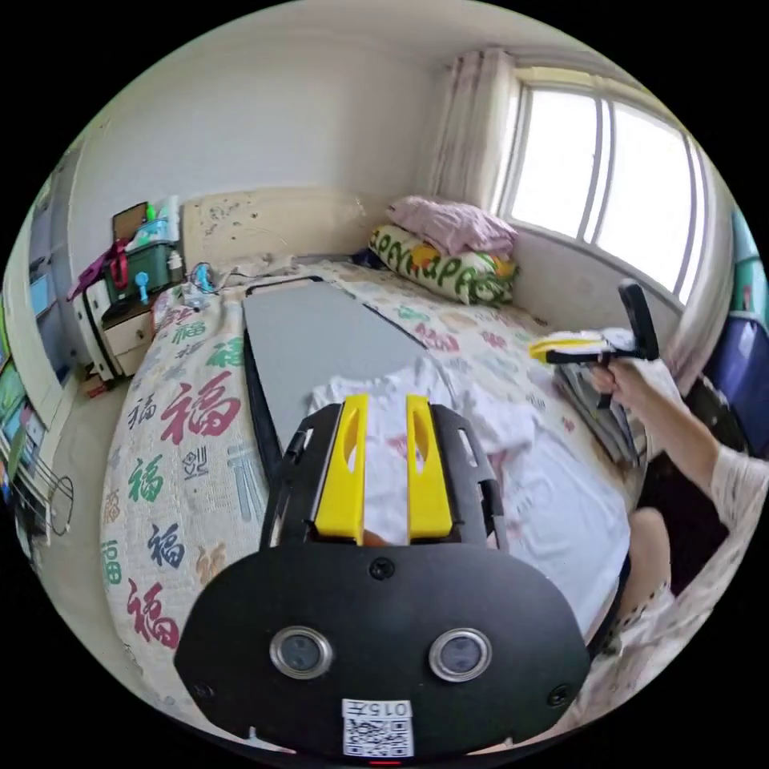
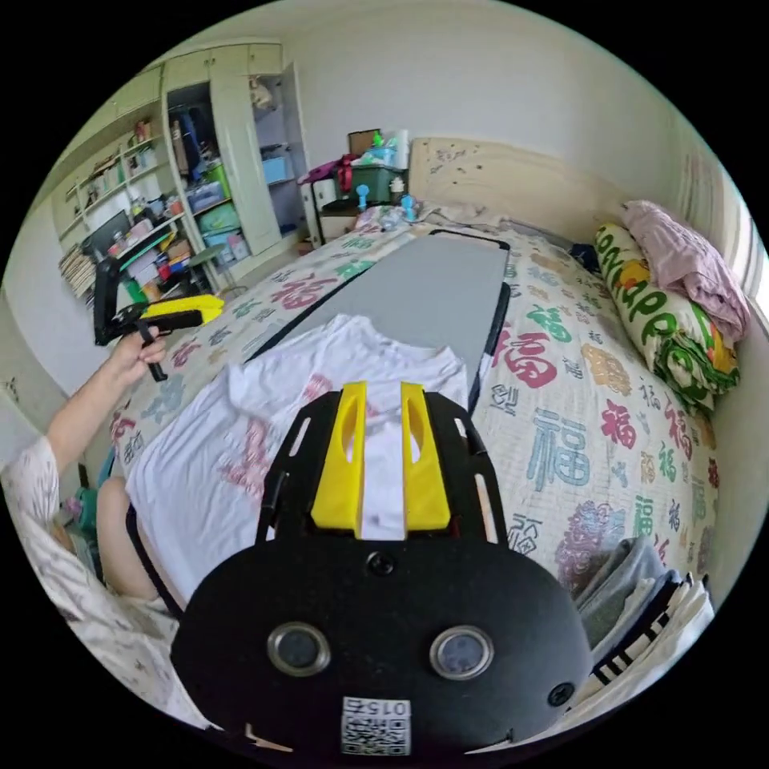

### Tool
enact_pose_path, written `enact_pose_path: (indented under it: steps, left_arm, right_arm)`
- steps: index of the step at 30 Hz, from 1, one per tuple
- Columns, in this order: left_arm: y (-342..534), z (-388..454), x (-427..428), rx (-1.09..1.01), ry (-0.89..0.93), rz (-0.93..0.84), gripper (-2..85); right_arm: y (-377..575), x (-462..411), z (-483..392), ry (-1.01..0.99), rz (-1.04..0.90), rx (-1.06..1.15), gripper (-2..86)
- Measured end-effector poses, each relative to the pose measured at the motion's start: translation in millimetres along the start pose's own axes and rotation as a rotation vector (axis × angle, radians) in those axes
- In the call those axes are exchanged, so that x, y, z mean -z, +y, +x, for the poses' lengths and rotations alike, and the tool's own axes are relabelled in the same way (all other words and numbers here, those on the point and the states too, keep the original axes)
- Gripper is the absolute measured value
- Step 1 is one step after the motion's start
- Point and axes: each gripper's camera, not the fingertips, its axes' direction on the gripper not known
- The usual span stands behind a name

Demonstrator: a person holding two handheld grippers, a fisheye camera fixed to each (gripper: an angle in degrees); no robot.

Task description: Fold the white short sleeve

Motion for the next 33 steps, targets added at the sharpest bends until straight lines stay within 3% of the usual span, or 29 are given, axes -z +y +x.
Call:
enact_pose_path:
  steps: [4,8,11,16,21,22,27,30,33]
  left_arm:
    - [136,54,44,-0.023,0.017,-0.165,9.4]
    - [264,45,112,0.228,0.010,-0.323,11.0]
    - [312,45,138,0.346,0.060,-0.429,11.8]
    - [310,59,134,0.380,0.144,-0.512,12.0]
    - [276,79,127,0.331,0.164,-0.552,11.4]
    - [269,79,127,0.342,0.224,-0.542,11.0]
    - [251,99,120,0.281,0.177,-0.597,10.7]
    - [244,102,121,0.266,0.140,-0.609,9.6]
    - [241,102,123,0.245,0.117,-0.619,8.5]
  right_arm:
    - [121,28,-32,-0.062,-0.141,0.101,10.2]
    - [253,73,16,-0.121,-0.273,-0.158,11.4]
    - [325,104,49,-0.155,-0.314,-0.342,12.0]
    - [362,113,59,-0.234,-0.405,-0.433,13.5]
    - [350,94,44,-0.321,-0.489,-0.369,13.5]
    - [347,86,41,-0.314,-0.520,-0.352,13.5]
    - [348,97,21,-0.223,-0.497,-0.251,12.9]
    - [358,118,-13,-0.142,-0.429,-0.101,12.1]
    - [370,105,-39,-0.058,-0.481,0.036,12.2]
